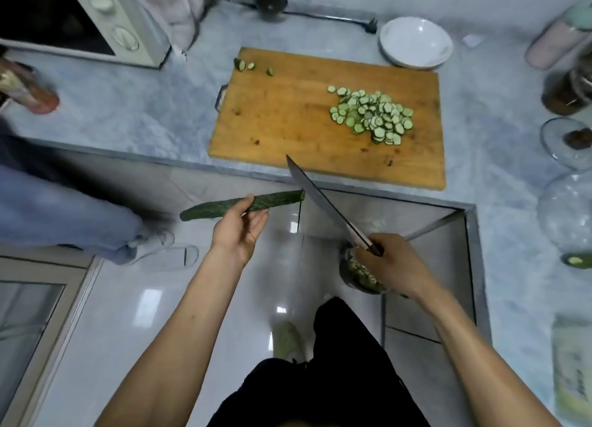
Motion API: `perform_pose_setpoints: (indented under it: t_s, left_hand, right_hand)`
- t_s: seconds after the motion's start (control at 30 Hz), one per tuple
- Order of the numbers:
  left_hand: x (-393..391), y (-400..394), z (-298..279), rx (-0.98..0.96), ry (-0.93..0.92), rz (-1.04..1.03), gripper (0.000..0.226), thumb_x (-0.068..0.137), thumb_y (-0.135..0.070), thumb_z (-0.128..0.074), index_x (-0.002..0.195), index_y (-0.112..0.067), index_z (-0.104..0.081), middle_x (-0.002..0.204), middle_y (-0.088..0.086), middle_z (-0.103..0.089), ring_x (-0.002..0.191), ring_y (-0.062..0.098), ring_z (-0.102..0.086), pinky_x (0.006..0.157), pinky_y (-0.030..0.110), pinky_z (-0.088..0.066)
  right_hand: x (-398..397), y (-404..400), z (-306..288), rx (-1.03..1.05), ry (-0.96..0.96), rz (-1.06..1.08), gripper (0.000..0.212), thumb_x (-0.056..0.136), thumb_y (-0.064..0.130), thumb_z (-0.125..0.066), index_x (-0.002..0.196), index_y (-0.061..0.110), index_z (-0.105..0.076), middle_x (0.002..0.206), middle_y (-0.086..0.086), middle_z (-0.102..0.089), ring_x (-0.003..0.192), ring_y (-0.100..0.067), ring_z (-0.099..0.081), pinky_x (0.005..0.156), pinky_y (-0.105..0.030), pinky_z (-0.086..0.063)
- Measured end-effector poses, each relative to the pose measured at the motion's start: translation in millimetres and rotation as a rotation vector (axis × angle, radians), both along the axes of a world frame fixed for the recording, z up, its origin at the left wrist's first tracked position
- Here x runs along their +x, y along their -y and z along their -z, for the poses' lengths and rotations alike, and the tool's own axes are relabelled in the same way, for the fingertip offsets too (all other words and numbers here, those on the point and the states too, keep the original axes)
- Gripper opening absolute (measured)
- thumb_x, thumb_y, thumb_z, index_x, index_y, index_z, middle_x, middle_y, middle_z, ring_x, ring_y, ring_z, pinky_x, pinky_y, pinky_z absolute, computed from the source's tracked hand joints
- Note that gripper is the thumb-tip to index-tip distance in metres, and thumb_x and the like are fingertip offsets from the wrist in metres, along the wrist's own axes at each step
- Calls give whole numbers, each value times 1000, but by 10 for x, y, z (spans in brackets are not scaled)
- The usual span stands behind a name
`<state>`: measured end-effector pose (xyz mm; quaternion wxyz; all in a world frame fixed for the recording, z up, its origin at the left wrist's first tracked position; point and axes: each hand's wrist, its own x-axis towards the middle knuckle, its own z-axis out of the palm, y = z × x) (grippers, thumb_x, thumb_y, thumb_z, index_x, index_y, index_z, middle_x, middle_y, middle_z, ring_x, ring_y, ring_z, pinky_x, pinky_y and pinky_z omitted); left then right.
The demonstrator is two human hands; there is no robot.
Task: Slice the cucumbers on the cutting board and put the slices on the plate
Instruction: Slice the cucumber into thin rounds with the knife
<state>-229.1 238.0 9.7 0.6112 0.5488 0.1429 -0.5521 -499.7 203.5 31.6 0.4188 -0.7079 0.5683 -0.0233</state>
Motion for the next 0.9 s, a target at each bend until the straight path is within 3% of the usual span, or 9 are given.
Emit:
perform_pose_setpoints:
  t_s: [0.1,0.23,0.37,0.53,0.63,0.7,0.77,0.83,0.9]
  left_hand:
    - [108,497,-60,-15,28,36,20,92,-15,-68,107,-4,-64,96,15,-67,86,18,-70,80,29,-59]
    - [181,1215,-54,47,68,98,14,95,-17,-65,106,-8,-63,94,15,-60,82,19,-64,77,24,-59]
    - [237,1888,69,147,83,87,16,93,-16,-67,108,-12,-68,87,13,-60,74,22,-63,48,22,-56]
    - [270,2442,231,260,113,71,28,92,-22,-68,117,-8,-69,81,10,-56,63,19,-56,36,27,-51]
    - [283,2518,202,318,191,191,29,93,-33,-67,100,-5,-65,59,13,-65,47,20,-61,36,27,-50]
    - [308,2514,151,325,464,390,29,94,-35,-65,84,-8,-61,56,9,-66,48,22,-60,41,25,-49]
    - [388,2559,173,252,1081,613,21,91,-30,-68,81,-13,-62,72,2,-67,68,22,-61,55,26,-46]
    - [513,2684,253,52,1627,853,13,87,-26,-69,97,-18,-67,96,2,-66,91,22,-58,76,31,-46]
    - [621,2828,392,-100,1802,1098,25,87,-26,-69,110,-17,-67,108,7,-63,102,27,-55,87,37,-46]
  right_hand:
    - [160,279,-86,-61,49,55,41,92,30,-65,61,11,-46,48,7,-41,42,-3,-41,44,-19,-30]
    - [261,746,-96,-59,145,73,38,93,27,-64,64,8,-48,52,1,-45,45,-6,-41,48,-23,-29]
    - [378,1387,-39,-76,145,63,34,90,26,-65,72,-1,-57,60,-12,-57,53,-15,-51,54,-34,-41]
    - [576,2063,-6,-65,95,26,33,90,29,-65,66,13,-49,58,1,-43,46,-5,-37,45,-21,-29]
    - [685,2316,70,-19,73,40,34,90,33,-63,69,8,-53,61,-1,-47,51,-11,-43,45,-21,-29]
    - [735,2391,92,13,78,62,35,90,34,-63,74,3,-58,63,-1,-51,53,-12,-47,45,-20,-32]
    - [769,2430,97,3,60,58,33,90,33,-64,72,7,-56,63,0,-50,53,-10,-46,43,-17,-31]
    - [814,2441,109,-15,55,62,34,91,31,-64,67,12,-50,61,3,-46,52,-7,-42,44,-17,-33]
    - [864,2425,132,-13,50,65,36,91,30,-64,64,15,-47,58,5,-45,49,-5,-41,44,-18,-31]
